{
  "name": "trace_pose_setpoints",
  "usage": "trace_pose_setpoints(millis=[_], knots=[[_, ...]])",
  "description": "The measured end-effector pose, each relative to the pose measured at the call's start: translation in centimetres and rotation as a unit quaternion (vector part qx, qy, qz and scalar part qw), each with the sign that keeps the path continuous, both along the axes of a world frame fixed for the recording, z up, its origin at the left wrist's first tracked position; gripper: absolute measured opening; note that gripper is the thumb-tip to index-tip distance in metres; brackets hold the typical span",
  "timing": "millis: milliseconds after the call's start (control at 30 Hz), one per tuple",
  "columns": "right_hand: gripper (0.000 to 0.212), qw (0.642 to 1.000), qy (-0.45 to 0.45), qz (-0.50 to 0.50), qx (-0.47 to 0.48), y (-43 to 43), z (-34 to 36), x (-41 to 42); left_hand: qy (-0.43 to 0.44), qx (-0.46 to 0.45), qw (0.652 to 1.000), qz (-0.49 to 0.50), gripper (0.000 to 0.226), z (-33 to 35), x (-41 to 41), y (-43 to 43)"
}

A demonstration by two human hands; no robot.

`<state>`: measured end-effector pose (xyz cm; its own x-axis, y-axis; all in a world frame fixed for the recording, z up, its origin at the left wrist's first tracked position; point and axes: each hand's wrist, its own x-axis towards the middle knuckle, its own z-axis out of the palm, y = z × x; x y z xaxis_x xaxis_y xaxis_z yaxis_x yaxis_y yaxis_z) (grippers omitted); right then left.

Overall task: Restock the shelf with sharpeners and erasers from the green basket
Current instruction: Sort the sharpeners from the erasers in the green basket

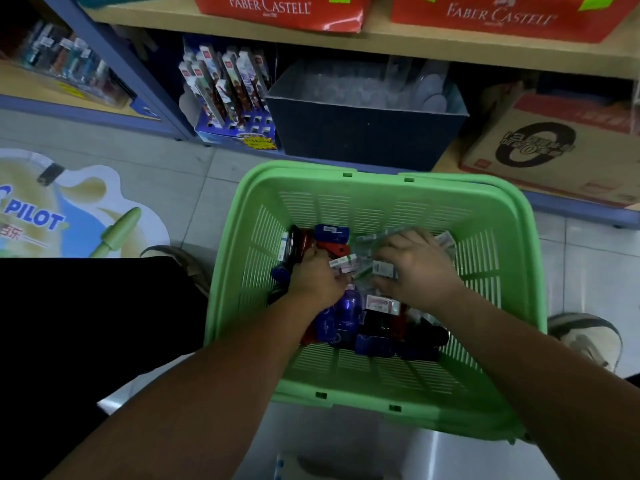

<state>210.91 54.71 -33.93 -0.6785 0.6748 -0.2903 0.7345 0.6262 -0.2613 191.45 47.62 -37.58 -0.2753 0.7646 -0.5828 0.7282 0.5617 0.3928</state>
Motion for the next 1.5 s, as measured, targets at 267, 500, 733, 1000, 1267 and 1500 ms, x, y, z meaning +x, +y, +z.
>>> trace_pose_setpoints(millis=[267,500,733,1000,1267,1500], knots=[[0.100,0.990,-0.113,0.003,-0.085,0.1,-1.2,-0.6,-0.079,-0.028,0.996,0.032,0.055,0.4,-0.6,0.9],[0.104,0.992,-0.098,-0.015,-0.083,0.9,-1.6,-1.6,-0.120,-0.032,0.987,0.104,0.057,-0.2,-0.1,0.6],[0.097,0.993,-0.091,-0.053,-0.049,0.6,-2.4,-2.3,-0.260,-0.042,0.950,0.170,0.065,-0.2,-1.1,0.7],[0.072,0.994,-0.048,-0.090,-0.050,0.3,-2.3,-2.5,-0.211,-0.072,0.971,0.091,0.051,0.8,-1.2,1.4],[0.052,0.989,-0.010,-0.144,-0.025,-0.2,-1.4,-3.1,0.107,0.132,0.985,-0.009,0.028,5.3,-3.0,0.6],[0.054,0.985,0.004,-0.158,-0.070,-0.3,-1.5,-2.4,0.028,0.065,0.995,0.077,0.062,4.1,-1.4,-0.6]])
